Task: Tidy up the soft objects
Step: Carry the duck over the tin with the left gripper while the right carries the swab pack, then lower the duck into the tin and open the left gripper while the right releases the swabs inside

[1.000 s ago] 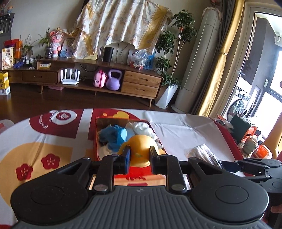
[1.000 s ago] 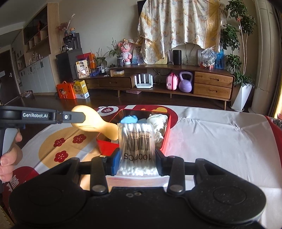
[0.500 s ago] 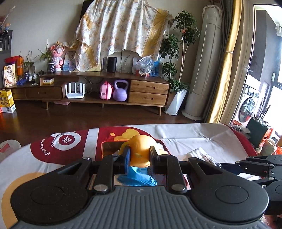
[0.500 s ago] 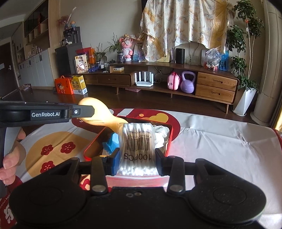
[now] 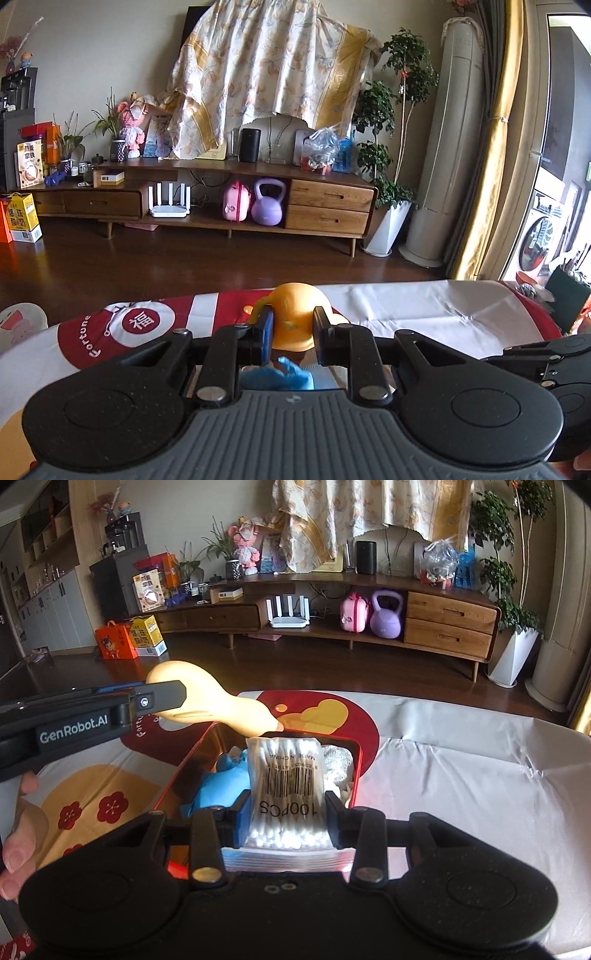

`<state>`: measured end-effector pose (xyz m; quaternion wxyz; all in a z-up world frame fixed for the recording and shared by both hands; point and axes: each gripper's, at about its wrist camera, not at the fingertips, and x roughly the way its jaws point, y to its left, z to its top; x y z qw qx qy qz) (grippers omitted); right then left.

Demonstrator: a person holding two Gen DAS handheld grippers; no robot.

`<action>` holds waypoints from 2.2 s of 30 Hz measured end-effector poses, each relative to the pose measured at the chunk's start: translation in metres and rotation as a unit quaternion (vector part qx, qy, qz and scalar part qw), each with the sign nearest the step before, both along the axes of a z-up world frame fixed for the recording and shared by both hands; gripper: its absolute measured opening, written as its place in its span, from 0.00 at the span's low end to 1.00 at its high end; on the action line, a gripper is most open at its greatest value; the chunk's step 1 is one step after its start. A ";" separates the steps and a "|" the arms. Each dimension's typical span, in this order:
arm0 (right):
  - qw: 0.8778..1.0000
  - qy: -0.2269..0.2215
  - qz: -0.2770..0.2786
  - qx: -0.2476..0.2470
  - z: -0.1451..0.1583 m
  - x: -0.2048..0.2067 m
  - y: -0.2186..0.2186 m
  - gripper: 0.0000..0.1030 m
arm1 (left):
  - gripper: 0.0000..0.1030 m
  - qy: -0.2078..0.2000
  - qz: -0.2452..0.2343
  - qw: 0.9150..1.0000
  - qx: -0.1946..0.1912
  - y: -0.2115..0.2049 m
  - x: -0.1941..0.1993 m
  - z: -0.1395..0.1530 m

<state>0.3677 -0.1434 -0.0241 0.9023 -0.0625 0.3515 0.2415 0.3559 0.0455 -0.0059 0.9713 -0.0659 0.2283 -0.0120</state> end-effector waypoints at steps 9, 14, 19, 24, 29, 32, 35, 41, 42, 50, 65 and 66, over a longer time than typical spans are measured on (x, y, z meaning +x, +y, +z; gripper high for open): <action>1.000 0.018 -0.011 -0.008 -0.019 0.019 0.008 0.38 | 0.21 0.010 0.008 1.000 -0.003 -0.004 0.026 -0.018; 0.999 0.030 -0.016 -0.015 -0.032 0.026 0.010 0.38 | 0.21 0.038 0.009 0.999 -0.012 -0.001 0.037 -0.039; 0.999 0.036 -0.019 -0.021 -0.041 0.028 0.010 0.38 | 0.21 0.079 0.000 0.997 -0.011 0.001 0.041 -0.064; 0.999 0.035 -0.021 -0.024 -0.045 0.028 0.010 0.38 | 0.21 0.093 -0.005 0.996 0.000 0.002 0.040 -0.077; 0.999 0.033 -0.021 -0.030 -0.046 0.028 0.011 0.40 | 0.20 0.113 -0.011 0.994 0.002 0.002 0.042 -0.082; 0.999 0.032 -0.025 -0.029 -0.044 0.028 0.011 0.42 | 0.22 0.118 -0.009 0.993 -0.003 0.004 0.041 -0.081; 0.999 0.027 -0.028 -0.026 -0.041 0.025 0.010 0.45 | 0.28 0.124 -0.005 0.992 -0.012 0.007 0.041 -0.078; 0.999 0.013 -0.030 -0.024 -0.031 0.015 0.006 0.55 | 0.57 0.119 -0.009 0.993 -0.016 0.009 0.030 -0.070; 0.999 0.012 -0.031 -0.024 -0.030 0.014 0.006 0.56 | 0.59 0.112 -0.009 0.993 -0.017 0.009 0.026 -0.068; 1.000 -0.002 -0.026 -0.017 -0.010 -0.011 -0.001 0.63 | 0.60 0.103 -0.014 0.995 -0.012 0.006 0.006 -0.047; 0.999 -0.043 -0.019 0.020 0.032 -0.077 -0.028 0.74 | 0.65 0.082 -0.031 0.996 0.005 -0.005 -0.063 -0.006; 0.998 -0.046 -0.019 0.024 0.034 -0.082 -0.030 0.74 | 0.65 0.081 -0.034 0.996 0.005 -0.006 -0.068 -0.004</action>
